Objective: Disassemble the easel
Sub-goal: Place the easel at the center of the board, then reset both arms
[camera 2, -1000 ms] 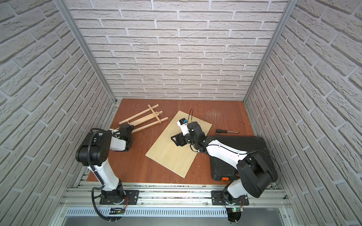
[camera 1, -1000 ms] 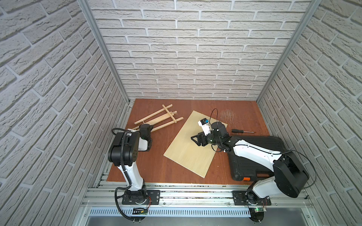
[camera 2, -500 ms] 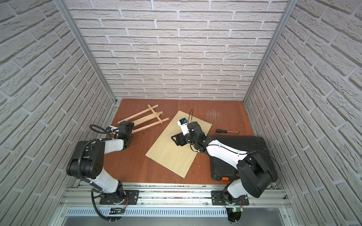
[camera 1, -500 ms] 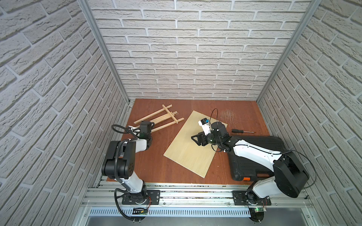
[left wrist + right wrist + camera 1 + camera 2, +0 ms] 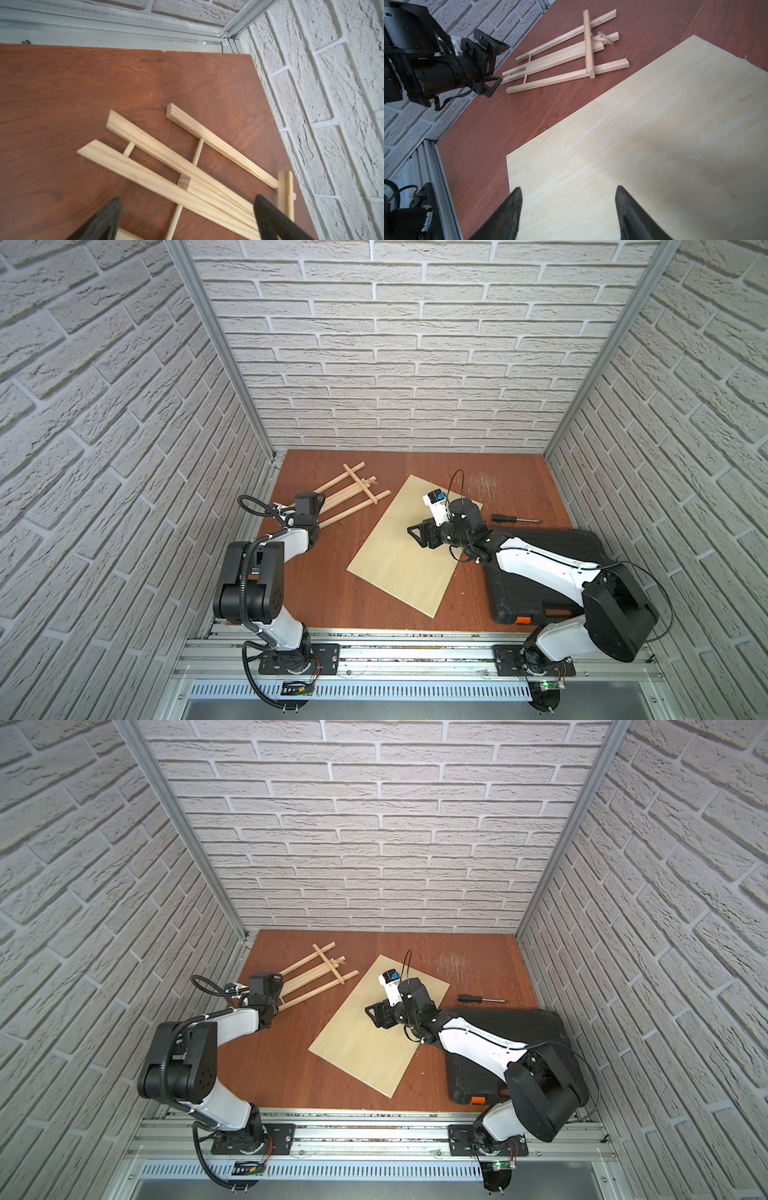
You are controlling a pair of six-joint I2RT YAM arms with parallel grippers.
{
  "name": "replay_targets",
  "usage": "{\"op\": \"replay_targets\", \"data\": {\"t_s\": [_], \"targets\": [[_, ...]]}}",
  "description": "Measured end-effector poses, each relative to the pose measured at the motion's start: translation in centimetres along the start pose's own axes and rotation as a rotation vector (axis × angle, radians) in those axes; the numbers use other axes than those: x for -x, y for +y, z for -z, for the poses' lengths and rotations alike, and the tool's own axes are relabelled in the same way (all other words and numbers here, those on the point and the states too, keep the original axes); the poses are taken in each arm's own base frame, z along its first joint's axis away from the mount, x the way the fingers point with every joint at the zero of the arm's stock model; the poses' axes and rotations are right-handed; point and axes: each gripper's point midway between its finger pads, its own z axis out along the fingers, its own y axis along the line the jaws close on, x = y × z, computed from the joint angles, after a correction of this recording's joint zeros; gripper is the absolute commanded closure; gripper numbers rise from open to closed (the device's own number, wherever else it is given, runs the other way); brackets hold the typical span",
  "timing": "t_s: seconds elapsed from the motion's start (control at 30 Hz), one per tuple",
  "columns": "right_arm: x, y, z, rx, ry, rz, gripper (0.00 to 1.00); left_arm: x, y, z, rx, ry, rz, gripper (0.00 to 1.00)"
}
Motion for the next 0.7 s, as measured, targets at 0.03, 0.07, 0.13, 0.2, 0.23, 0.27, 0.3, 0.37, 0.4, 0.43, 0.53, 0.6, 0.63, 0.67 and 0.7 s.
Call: {"op": "replay_targets", "data": {"t_s": [0.03,0.07,0.13,0.2,0.23,0.27,0.3,0.37,0.4,0.43,0.53,0.6,0.63,0.67,0.7], "targets": [[0.1,0.0,0.1,-0.002,-0.004,0.001,0.3,0.0,0.0,0.0,-0.002,0.004,-0.003,0.02],[0.2,0.0,0.1,-0.006,-0.006,0.001,0.3,0.0,0.0,0.0,-0.003,0.009,-0.008,0.02],[0.3,-0.1,0.4,-0.013,-0.014,0.002,0.3,-0.1,0.2,0.2,0.002,0.022,-0.028,0.02],[0.4,-0.3,0.7,-0.025,-0.024,0.003,0.29,0.1,0.1,0.7,0.007,0.032,-0.054,0.02],[0.4,-0.4,1.0,-0.034,-0.03,0.004,0.29,0.3,-0.1,1.1,0.002,0.033,-0.069,0.02],[0.5,-0.5,1.2,-0.042,-0.037,0.005,0.29,0.7,-0.6,1.6,-0.008,0.031,-0.079,0.02],[0.6,-0.6,1.6,-0.052,-0.048,0.006,0.29,1.2,-1.4,2.3,-0.026,0.025,-0.09,0.02],[0.7,-1.0,2.5,-0.079,-0.076,0.008,0.28,2.5,-3.4,3.9,-0.075,0.0,-0.115,0.02],[0.9,-1.2,3.2,-0.097,-0.097,0.009,0.28,3.3,-4.9,5.2,-0.114,-0.019,-0.131,0.02],[1.0,-1.6,3.8,-0.12,-0.118,0.008,0.27,4.1,-6.5,6.5,-0.155,-0.038,-0.147,0.02],[1.7,-2.7,6.3,-0.202,-0.208,0.002,0.24,6.0,-11.1,10.8,-0.291,-0.09,-0.197,0.02],[2.2,-3.8,8.2,-0.273,-0.276,-0.011,0.22,6.8,-13.7,13.8,-0.378,-0.116,-0.243,0.02],[2.4,-4.5,9.4,-0.315,-0.317,-0.02,0.21,7.0,-15.0,15.3,-0.421,-0.128,-0.275,0.02],[2.6,-5.0,10.3,-0.351,-0.35,-0.031,0.19,6.9,-16.1,16.7,-0.46,-0.134,-0.308,0.02],[2.8,-5.7,11.4,-0.394,-0.387,-0.046,0.18,6.6,-17.2,18.3,-0.502,-0.141,-0.352,0.02]]}}
